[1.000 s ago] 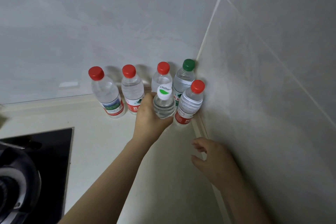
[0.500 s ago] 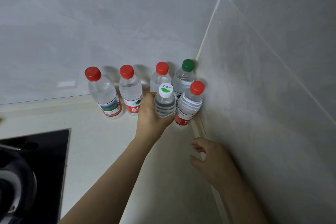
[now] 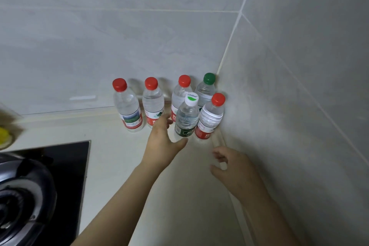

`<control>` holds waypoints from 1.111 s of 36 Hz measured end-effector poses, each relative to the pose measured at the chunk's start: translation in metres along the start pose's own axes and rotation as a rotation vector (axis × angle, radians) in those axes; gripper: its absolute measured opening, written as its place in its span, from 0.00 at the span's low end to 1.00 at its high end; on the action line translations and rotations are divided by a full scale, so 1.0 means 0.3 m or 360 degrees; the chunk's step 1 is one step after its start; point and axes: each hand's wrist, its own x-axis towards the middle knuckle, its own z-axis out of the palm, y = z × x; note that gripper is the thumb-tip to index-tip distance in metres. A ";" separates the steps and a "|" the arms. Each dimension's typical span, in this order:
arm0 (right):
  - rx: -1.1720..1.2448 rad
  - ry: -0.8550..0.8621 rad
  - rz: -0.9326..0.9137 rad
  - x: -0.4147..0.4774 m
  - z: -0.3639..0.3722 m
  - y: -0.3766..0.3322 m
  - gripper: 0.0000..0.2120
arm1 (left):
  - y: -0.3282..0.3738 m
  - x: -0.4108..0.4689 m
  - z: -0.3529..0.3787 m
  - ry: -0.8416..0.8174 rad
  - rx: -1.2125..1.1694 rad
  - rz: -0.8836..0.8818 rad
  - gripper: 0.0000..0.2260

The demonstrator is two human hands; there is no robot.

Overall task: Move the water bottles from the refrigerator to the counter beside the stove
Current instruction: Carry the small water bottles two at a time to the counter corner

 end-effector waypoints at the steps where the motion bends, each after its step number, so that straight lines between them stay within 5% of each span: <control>1: 0.0003 0.0015 -0.0015 -0.010 -0.006 -0.012 0.18 | 0.005 -0.027 -0.018 0.0000 0.0010 0.0017 0.34; 17: 0.0010 0.0138 -0.0373 -0.293 -0.042 -0.291 0.16 | 0.089 -0.480 -0.395 0.0141 0.0237 0.0347 0.22; 40: 0.0284 -0.0194 -0.1309 -0.629 -0.021 -0.866 0.12 | 0.204 -1.098 -0.866 0.0991 0.0386 0.0103 0.22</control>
